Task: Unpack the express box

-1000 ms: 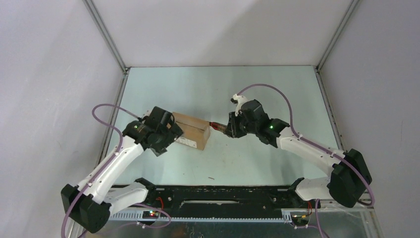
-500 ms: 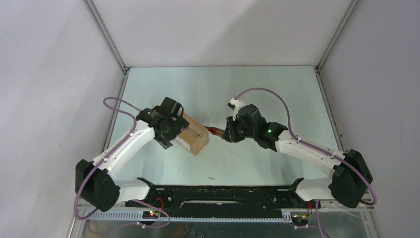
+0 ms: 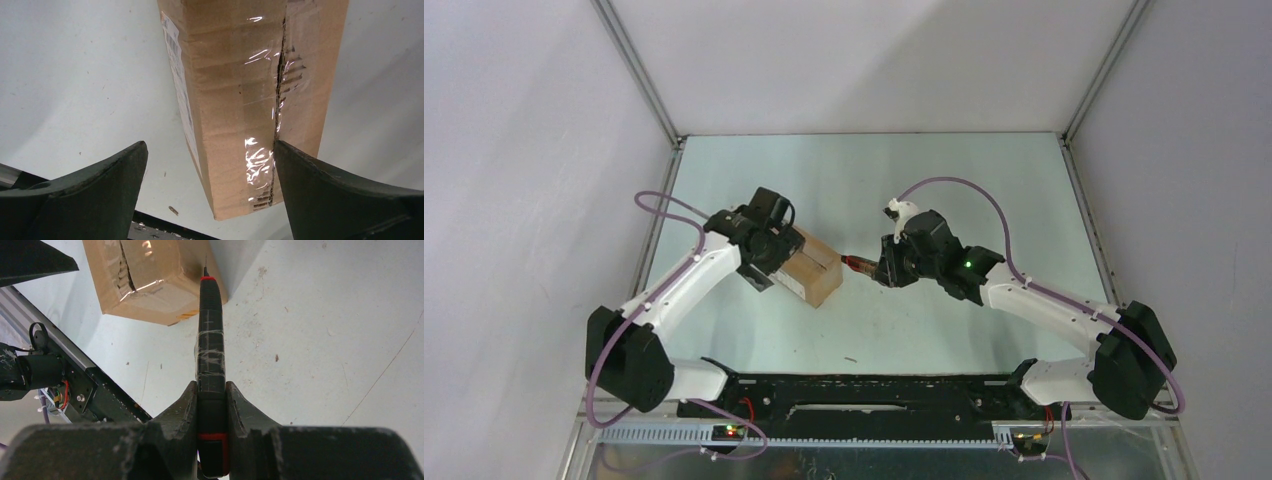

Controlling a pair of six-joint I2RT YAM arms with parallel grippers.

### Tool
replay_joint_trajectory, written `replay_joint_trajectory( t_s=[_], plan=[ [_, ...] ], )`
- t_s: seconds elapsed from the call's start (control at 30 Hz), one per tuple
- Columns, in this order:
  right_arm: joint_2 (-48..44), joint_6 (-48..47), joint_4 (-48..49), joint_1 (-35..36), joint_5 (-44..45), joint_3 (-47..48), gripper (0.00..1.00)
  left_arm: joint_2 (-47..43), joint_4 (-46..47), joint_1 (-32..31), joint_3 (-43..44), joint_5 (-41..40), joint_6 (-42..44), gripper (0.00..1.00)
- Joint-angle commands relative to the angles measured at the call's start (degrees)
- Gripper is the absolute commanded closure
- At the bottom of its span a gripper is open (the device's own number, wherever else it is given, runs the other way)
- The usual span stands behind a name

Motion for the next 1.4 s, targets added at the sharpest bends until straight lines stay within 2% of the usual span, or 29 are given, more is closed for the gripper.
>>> replay_joint_trajectory(
  t_s=[0.0, 0.07, 0.23, 0.43, 0.57, 0.67, 0.73, 0.87, 1.1, 1.37],
  plan=[
    [-1.2, 0.8, 3.1, 0.1, 0.9, 0.0, 1.00, 1.0, 0.3, 1.8, 1.2, -1.8, 0.3, 0.00],
    [-1.1, 0.8, 3.1, 0.1, 1.0, 0.0, 1.00, 2.2, -0.7, 1.9, 1.5, -1.3, 0.0, 0.01],
    [-2.3, 1.9, 1.9, -0.4, 2.0, 0.0, 1.00, 4.3, -3.0, 1.9, 1.8, -0.6, -2.4, 0.09],
    [-9.6, 6.1, -5.3, -5.9, 2.5, -0.7, 1.00, 1.7, -2.4, 1.9, 2.4, -1.1, -2.3, 0.10],
    [-15.9, 10.2, -7.1, -9.8, -4.9, -2.7, 1.00, 1.0, -3.3, 1.9, 3.9, -1.7, -1.5, 0.09],
    [-19.0, 14.5, -7.9, -9.9, -9.4, -5.0, 1.00, 0.7, -3.1, 1.8, 4.4, -0.6, -0.8, 0.01],
    [-21.4, 17.5, -7.2, -9.9, -12.1, -7.7, 1.00, 0.4, -3.4, 1.4, 5.5, -0.5, 0.1, 0.00],
    [-25.2, 23.9, -2.3, -9.9, -16.6, -13.2, 1.00, -0.2, -3.8, 0.8, 7.7, -1.5, 1.8, 0.00],
    [-26.2, 34.9, 13.8, -10.4, -21.7, -22.3, 1.00, 4.0, -3.8, -0.1, 11.1, -0.8, 5.9, 0.00],
    [-22.8, 47.6, 32.4, -11.7, -24.1, -29.9, 1.00, 9.0, -7.1, -0.1, 14.7, -3.2, 9.3, 0.00]
  ],
)
